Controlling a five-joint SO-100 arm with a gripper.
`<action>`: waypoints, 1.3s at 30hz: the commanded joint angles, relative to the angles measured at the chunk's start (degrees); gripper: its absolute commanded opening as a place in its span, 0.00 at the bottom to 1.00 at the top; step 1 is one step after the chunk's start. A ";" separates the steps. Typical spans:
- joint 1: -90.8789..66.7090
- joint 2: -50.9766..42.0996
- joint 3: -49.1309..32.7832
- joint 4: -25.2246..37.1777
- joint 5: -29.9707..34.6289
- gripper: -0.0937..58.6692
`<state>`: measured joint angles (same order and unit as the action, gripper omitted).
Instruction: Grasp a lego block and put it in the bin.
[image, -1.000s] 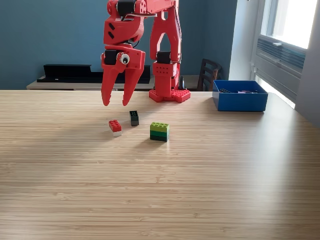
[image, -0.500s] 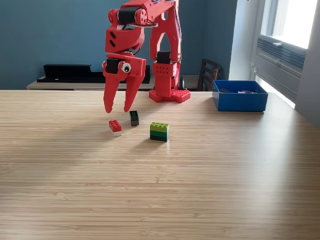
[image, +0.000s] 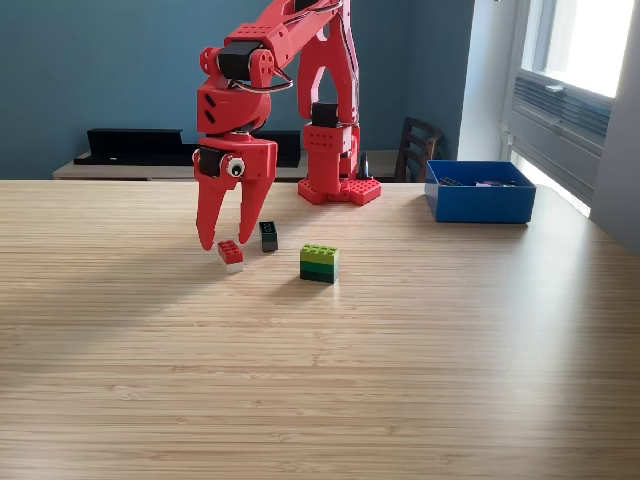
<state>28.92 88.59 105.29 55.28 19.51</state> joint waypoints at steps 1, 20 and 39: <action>0.62 -0.18 -1.14 -0.53 -0.18 0.38; 2.72 -2.90 -1.58 -2.90 2.81 0.16; 2.72 -2.37 -6.24 1.05 2.90 0.00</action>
<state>31.03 84.73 104.24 55.20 22.59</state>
